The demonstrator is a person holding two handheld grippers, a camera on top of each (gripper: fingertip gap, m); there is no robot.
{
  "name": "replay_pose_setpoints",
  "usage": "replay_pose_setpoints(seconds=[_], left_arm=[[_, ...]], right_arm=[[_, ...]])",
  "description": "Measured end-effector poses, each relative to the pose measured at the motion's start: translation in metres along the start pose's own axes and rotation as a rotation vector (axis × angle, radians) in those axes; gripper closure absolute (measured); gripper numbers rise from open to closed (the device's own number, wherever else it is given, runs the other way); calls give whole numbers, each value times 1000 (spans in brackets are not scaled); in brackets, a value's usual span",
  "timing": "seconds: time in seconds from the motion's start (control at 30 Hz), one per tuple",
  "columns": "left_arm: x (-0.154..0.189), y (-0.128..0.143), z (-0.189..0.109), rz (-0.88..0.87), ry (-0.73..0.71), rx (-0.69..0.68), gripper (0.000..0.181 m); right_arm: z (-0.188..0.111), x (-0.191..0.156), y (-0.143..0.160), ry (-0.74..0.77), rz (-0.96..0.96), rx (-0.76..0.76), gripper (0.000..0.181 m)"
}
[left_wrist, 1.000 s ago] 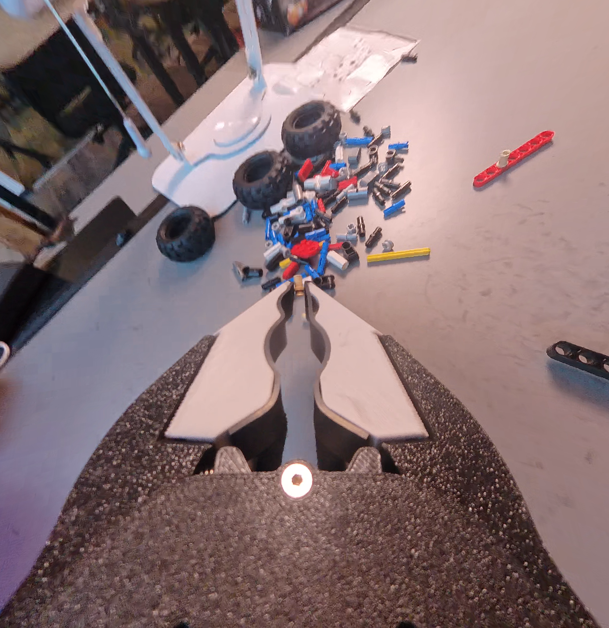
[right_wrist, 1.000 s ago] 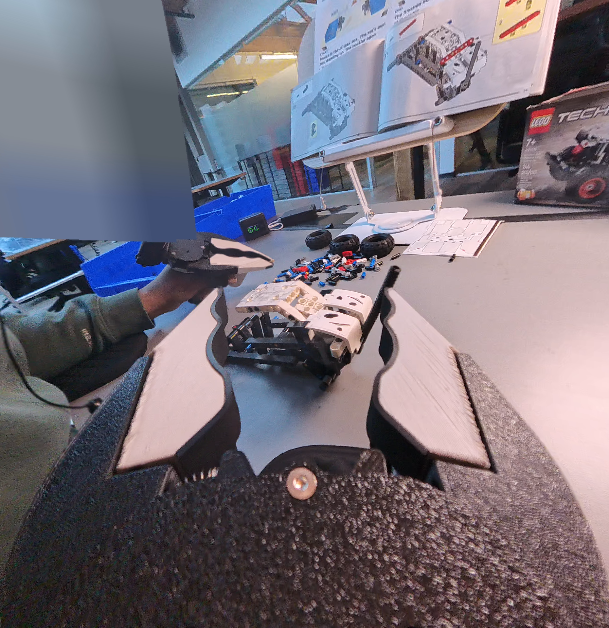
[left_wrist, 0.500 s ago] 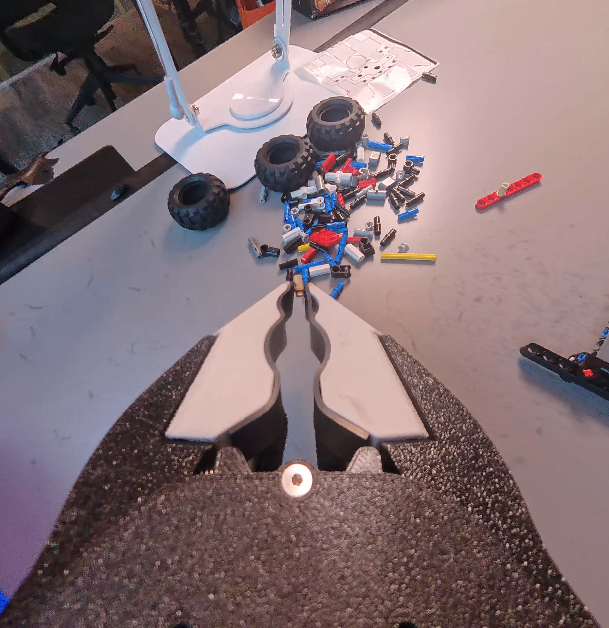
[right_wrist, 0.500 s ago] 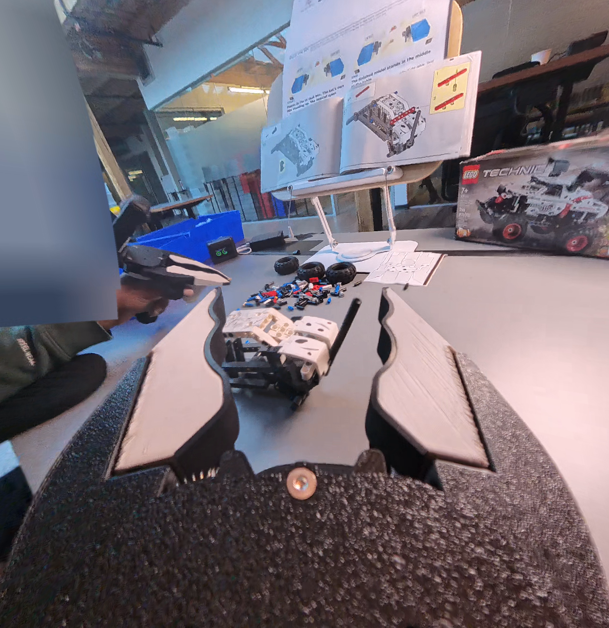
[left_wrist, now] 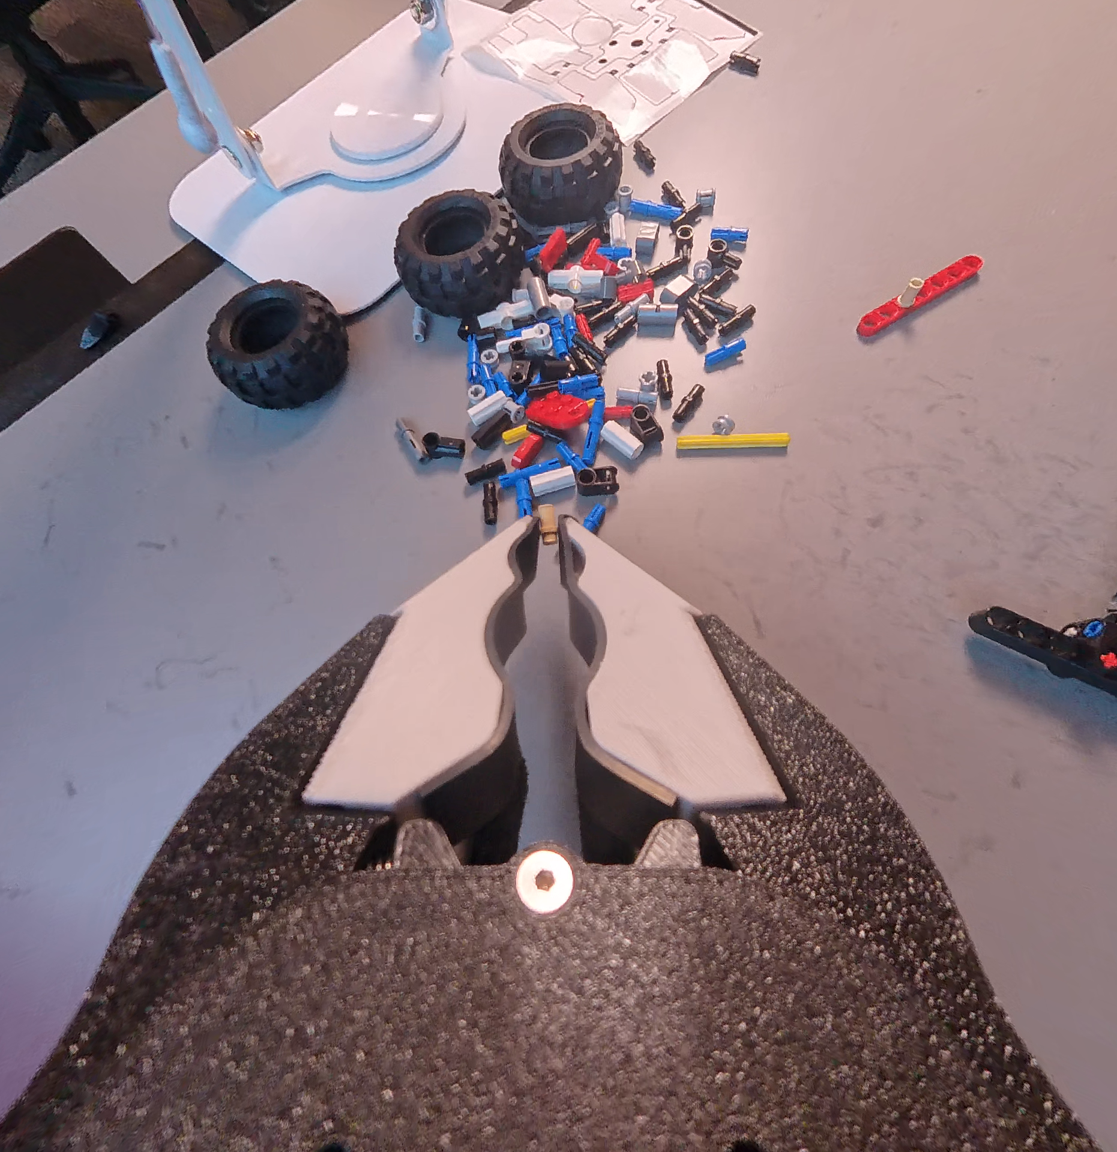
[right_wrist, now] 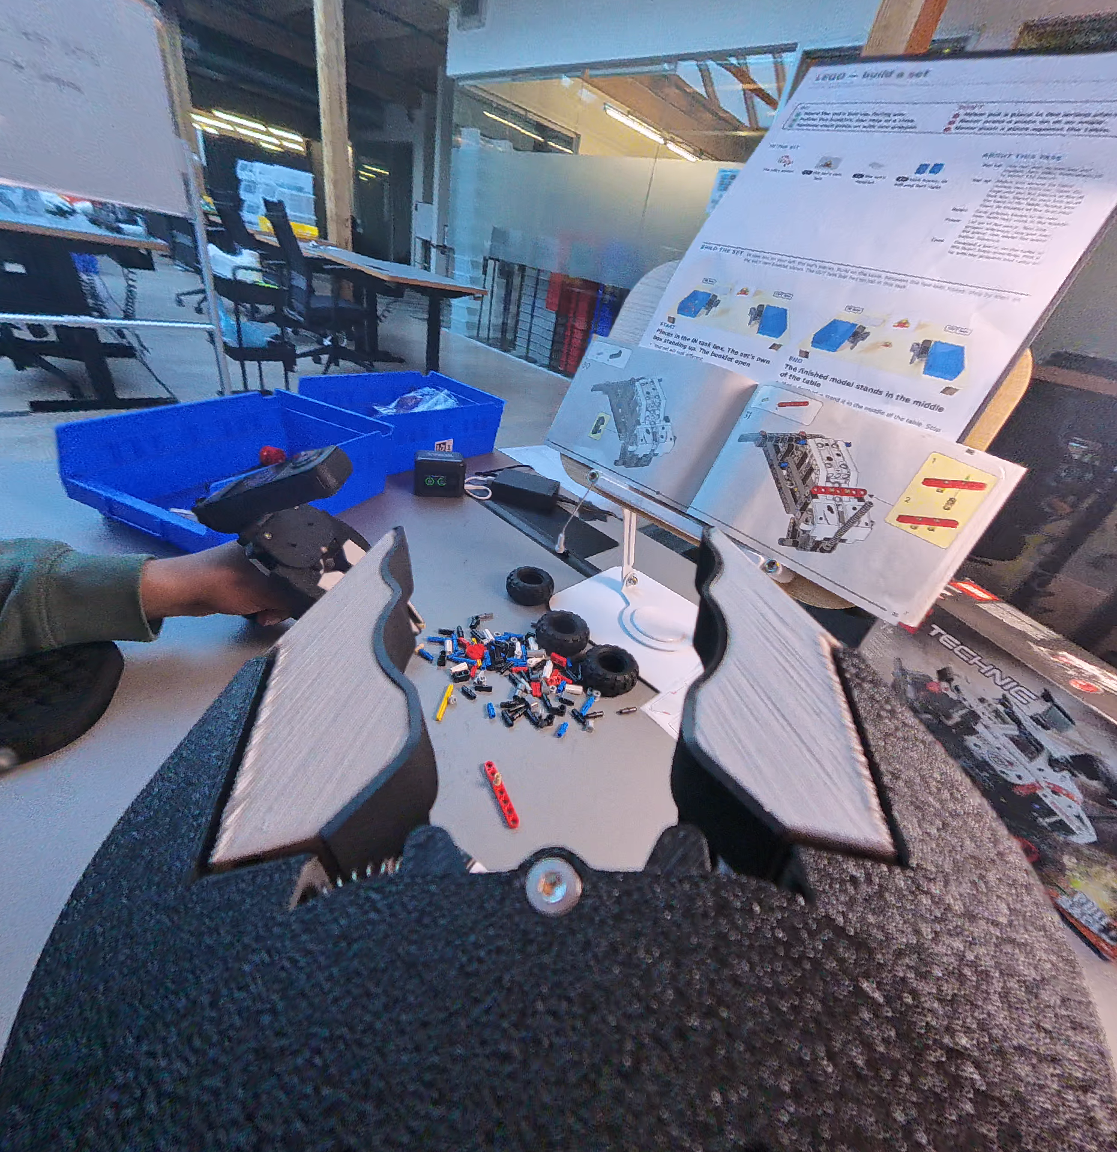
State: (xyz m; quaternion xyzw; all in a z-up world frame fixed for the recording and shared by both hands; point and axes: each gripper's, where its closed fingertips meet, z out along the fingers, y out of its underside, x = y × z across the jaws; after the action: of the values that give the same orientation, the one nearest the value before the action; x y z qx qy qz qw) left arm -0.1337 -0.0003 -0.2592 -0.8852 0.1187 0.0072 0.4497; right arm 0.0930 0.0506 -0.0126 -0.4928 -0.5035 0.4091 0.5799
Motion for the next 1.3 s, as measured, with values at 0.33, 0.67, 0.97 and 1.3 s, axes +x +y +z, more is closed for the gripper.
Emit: replay_pose_setpoints(seconds=[0.33,0.67,0.97,1.3], left_arm=[[19,9,1,65,-7,-39,176],[24,13,10,65,26,-97,176],[32,14,7,138,1,-95,175],[16,5,18,71,56,-82,156]], right_arm=[[-2,-51,48,-57,119,-63,92],[-21,-20,88,-58,121,-136,93],[-32,-34,91,-58,58,-180,94],[-31,-23,104,49,80,-206,94]])
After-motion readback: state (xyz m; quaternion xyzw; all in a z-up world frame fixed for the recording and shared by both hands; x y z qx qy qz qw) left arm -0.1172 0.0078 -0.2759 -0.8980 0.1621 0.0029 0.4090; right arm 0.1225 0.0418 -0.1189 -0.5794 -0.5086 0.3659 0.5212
